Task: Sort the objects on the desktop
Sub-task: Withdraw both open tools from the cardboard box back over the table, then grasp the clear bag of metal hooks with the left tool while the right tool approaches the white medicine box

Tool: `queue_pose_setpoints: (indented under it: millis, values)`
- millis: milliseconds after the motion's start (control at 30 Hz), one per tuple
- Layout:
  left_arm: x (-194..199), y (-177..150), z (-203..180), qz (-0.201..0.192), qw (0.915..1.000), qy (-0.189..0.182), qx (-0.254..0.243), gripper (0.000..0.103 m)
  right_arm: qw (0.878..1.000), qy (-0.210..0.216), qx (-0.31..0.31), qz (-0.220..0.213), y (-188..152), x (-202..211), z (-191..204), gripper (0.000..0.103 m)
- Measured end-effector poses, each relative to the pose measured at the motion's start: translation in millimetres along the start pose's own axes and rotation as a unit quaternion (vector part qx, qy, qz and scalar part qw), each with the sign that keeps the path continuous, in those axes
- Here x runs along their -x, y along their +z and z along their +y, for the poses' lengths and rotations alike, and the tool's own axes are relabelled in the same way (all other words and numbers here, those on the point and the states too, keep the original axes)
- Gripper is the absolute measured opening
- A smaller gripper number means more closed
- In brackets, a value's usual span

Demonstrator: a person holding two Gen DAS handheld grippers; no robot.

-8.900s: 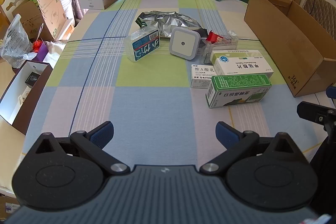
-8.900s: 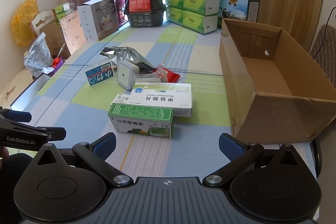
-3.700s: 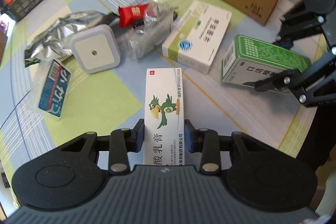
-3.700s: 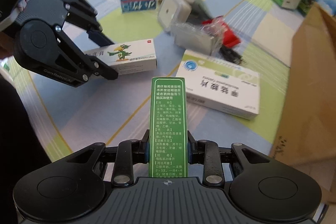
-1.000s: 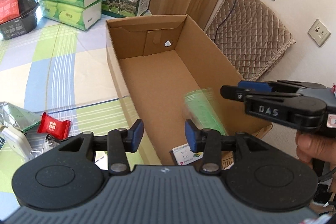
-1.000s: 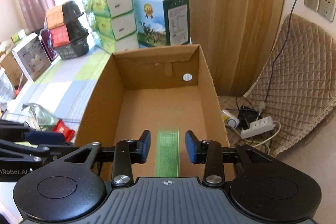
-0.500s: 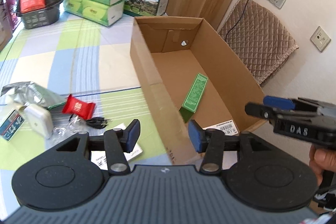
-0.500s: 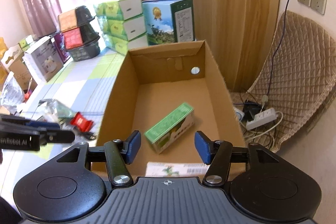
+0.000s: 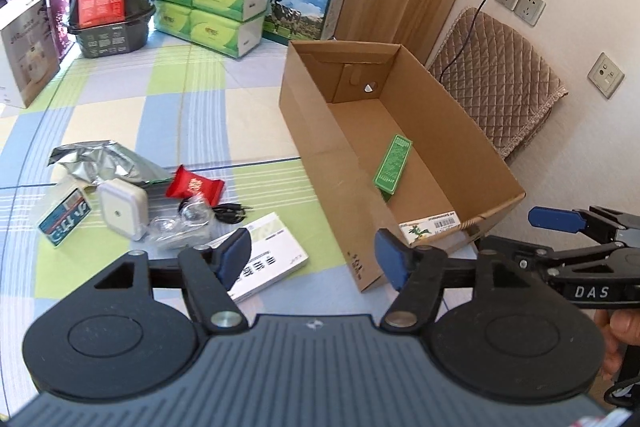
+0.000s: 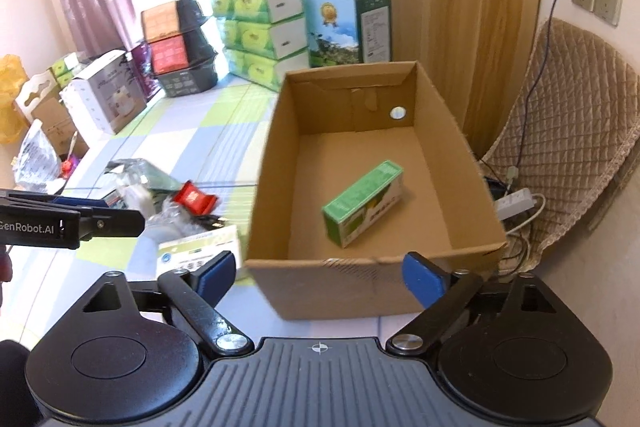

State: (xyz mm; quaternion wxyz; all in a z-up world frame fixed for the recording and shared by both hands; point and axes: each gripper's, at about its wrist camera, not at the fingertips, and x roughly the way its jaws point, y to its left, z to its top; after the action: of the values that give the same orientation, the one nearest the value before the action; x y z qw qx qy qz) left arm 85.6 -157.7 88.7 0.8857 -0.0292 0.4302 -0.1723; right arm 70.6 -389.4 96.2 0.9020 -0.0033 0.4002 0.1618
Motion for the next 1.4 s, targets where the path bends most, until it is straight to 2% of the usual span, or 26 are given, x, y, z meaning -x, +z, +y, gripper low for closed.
queue_pose_setpoints:
  millis: [67, 133, 200, 333, 500, 700, 867, 1000, 1100, 1200, 1267, 1400]
  values:
    - [6, -5, 6, -0.003, 1.0000, 0.006, 0.001, 0.073, 1.000, 0.007, 0.002, 0.002, -4, 2, 9, 0.092]
    - [13, -11, 14, -0.010, 0.9999, 0.012, -0.004, 0.084, 1.000, 0.016, 0.003, 0.003, -8, 4, 18, 0.094]
    - [23, -18, 24, -0.021, 0.9993, 0.031, -0.010, 0.090, 1.000, 0.026, 0.002, 0.002, -12, 5, 27, 0.095]
    - [35, -34, 50, -0.022, 0.9974, 0.067, -0.011, 0.095, 0.999, 0.045, 0.008, 0.002, -21, 5, 48, 0.098]
    - [44, -55, 89, -0.010, 0.9948, 0.101, -0.001, 0.098, 0.997, 0.067, 0.024, 0.008, -31, -1, 73, 0.099]
    - [50, -75, 119, 0.004, 0.9935, 0.113, 0.014, 0.099, 0.994, 0.085, 0.071, 0.020, -45, -16, 98, 0.100]
    - [47, -79, 127, 0.010, 0.9947, 0.102, -0.007, 0.099, 0.987, 0.101, 0.122, 0.032, -53, -29, 112, 0.100]
    - [38, -76, 125, 0.019, 0.9941, 0.090, -0.057, 0.099, 0.977, 0.108, 0.180, 0.034, -54, -40, 123, 0.100]
    - [26, -73, 125, 0.028, 0.9917, 0.073, -0.103, 0.099, 0.963, 0.111, 0.241, 0.037, -52, -51, 132, 0.100]
    - [12, -70, 124, 0.030, 0.9852, 0.047, -0.162, 0.098, 0.938, 0.115, 0.323, 0.047, -49, -67, 144, 0.100]
    - [2, -68, 123, 0.026, 0.9764, 0.028, -0.212, 0.097, 0.917, 0.119, 0.376, 0.059, -48, -80, 152, 0.100]
    - [-21, -64, 123, 0.036, 0.9499, 0.014, -0.310, 0.093, 0.870, 0.135, 0.467, 0.080, -46, -110, 164, 0.100]
